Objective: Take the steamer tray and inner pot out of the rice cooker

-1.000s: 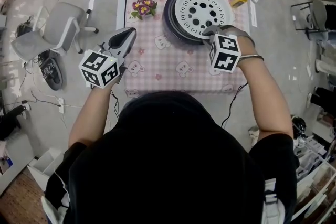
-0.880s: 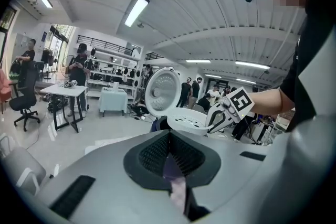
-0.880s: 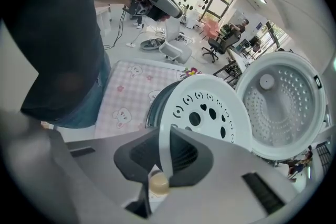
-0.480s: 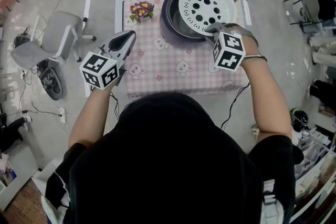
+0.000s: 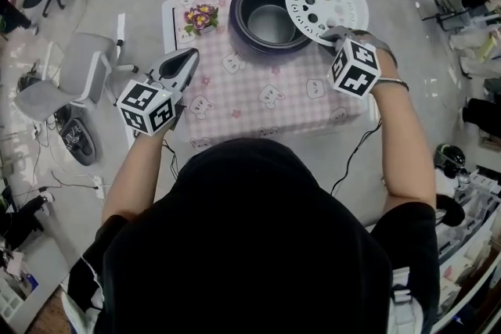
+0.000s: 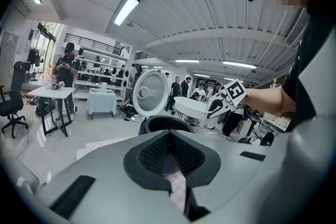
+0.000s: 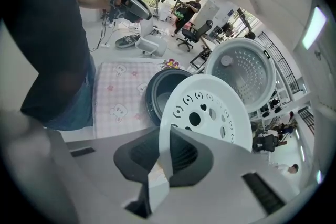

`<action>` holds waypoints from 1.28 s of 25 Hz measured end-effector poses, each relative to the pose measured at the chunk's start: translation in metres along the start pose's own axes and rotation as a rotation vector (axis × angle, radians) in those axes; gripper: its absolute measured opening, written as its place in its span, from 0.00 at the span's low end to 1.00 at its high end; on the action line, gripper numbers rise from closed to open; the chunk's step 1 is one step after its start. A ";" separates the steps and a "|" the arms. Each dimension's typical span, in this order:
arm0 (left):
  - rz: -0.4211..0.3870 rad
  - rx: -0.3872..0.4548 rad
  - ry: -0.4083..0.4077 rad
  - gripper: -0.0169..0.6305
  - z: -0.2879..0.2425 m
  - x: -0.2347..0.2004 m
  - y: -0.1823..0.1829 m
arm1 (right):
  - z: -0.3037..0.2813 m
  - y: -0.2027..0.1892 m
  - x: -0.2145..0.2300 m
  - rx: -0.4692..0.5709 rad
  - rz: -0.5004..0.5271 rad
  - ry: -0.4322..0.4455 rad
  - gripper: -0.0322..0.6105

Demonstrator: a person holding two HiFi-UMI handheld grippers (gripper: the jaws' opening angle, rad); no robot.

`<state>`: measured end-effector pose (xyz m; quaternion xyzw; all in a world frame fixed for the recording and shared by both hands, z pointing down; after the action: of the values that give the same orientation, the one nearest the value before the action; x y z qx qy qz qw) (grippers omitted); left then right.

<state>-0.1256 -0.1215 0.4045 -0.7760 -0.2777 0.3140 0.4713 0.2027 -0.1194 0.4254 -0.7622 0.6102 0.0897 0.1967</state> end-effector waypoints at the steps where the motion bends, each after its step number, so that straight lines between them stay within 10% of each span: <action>1: -0.003 -0.003 -0.007 0.06 0.000 0.001 0.000 | 0.001 -0.004 -0.002 -0.005 -0.014 0.000 0.10; 32: -0.097 -0.096 -0.196 0.06 -0.046 0.045 -0.006 | -0.047 -0.152 -0.140 -0.143 -0.483 0.121 0.10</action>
<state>-0.0626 -0.1117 0.4164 -0.7490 -0.3745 0.3515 0.4186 0.3110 0.0134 0.5493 -0.9018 0.4133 0.0372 0.1208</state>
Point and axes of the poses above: the fingertips, and each gripper's own axes: z backward along the fingers, x to its right, y out of its top, the point moved 5 cm from there along z, backward along the fingers, and after that the axes turned 2 degrees about -x, right-handed, at the moved point
